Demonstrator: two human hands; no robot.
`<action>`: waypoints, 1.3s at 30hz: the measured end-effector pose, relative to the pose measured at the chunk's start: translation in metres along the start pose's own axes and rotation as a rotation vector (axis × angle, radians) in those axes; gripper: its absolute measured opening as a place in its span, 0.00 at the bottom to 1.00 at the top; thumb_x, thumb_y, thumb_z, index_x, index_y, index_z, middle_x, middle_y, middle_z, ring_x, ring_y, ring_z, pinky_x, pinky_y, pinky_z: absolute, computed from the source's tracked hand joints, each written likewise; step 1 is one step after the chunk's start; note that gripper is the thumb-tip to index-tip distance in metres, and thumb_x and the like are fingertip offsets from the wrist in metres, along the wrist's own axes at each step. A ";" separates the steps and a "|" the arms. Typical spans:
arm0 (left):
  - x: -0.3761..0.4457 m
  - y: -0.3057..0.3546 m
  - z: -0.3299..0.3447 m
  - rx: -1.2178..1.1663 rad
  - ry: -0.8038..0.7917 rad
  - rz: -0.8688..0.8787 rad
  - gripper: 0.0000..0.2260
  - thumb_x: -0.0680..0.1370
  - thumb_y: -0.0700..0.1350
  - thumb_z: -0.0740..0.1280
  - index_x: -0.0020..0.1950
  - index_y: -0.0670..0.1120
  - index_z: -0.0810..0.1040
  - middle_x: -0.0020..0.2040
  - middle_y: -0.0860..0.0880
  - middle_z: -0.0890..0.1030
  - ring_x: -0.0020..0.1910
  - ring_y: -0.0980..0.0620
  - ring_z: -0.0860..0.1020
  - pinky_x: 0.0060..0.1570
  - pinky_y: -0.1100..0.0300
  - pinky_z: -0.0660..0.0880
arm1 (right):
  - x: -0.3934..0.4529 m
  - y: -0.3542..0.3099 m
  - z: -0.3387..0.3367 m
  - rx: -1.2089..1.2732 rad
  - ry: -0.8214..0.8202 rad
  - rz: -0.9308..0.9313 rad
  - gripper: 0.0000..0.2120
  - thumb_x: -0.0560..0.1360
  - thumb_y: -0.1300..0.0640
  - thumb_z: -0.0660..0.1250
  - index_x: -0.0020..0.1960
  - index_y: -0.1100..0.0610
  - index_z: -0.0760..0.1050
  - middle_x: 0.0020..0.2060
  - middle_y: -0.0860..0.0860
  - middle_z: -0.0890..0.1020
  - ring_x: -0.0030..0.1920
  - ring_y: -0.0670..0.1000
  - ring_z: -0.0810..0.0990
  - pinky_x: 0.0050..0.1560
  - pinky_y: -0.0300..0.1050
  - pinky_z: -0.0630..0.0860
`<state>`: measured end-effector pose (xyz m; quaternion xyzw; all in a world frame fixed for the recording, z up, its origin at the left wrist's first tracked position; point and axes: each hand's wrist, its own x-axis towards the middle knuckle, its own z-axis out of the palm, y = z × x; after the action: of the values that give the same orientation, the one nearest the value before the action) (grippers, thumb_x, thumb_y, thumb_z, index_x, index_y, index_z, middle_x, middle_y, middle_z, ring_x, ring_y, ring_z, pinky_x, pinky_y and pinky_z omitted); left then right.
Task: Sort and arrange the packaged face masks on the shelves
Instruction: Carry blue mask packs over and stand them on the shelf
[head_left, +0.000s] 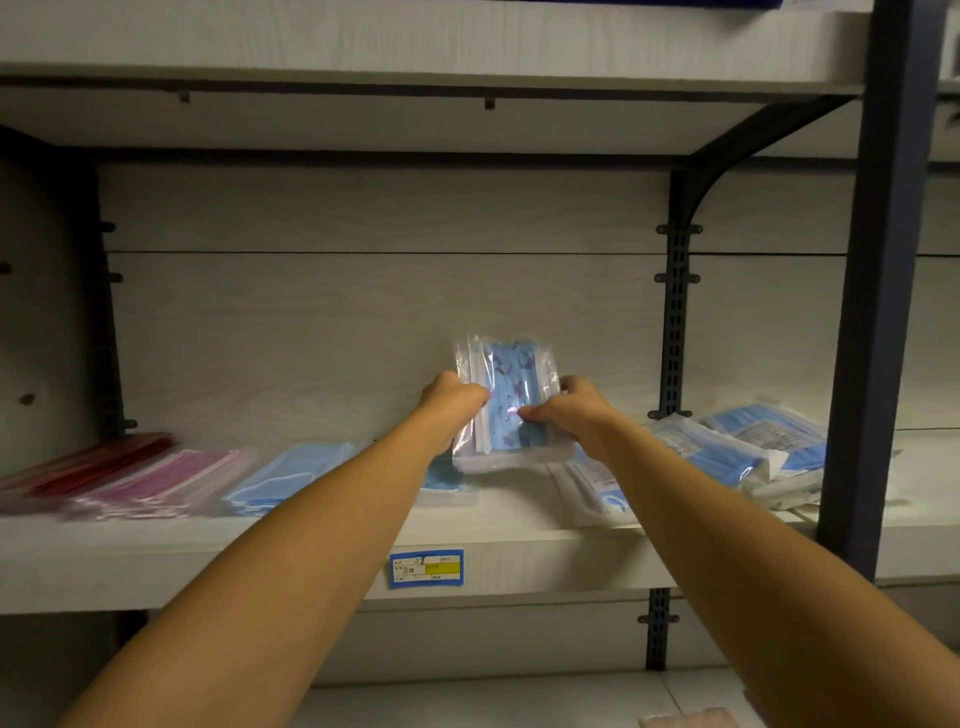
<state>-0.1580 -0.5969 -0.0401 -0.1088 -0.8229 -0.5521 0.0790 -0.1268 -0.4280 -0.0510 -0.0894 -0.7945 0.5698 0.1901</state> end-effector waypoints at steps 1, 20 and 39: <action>0.000 0.001 -0.001 0.035 -0.002 -0.024 0.23 0.77 0.44 0.70 0.69 0.39 0.71 0.62 0.42 0.77 0.57 0.43 0.77 0.50 0.57 0.73 | 0.001 -0.002 0.000 -0.025 -0.016 0.043 0.33 0.66 0.58 0.83 0.65 0.64 0.72 0.52 0.57 0.83 0.48 0.56 0.85 0.47 0.51 0.84; -0.010 -0.014 0.007 0.611 -0.077 -0.067 0.22 0.74 0.48 0.75 0.65 0.41 0.75 0.61 0.43 0.79 0.58 0.45 0.80 0.54 0.58 0.79 | -0.020 -0.002 0.003 -0.685 -0.085 0.162 0.28 0.66 0.46 0.82 0.53 0.61 0.73 0.46 0.57 0.79 0.43 0.55 0.79 0.37 0.46 0.75; -0.011 -0.013 0.015 0.762 -0.039 0.175 0.11 0.77 0.44 0.68 0.57 0.43 0.81 0.59 0.39 0.80 0.57 0.39 0.78 0.53 0.50 0.77 | -0.035 0.007 -0.013 -1.027 0.095 -0.108 0.18 0.77 0.55 0.65 0.66 0.56 0.75 0.61 0.55 0.79 0.61 0.58 0.75 0.63 0.52 0.69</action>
<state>-0.1515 -0.5890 -0.0603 -0.1519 -0.9579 -0.1959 0.1449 -0.0901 -0.4270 -0.0613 -0.1559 -0.9656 0.0912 0.1869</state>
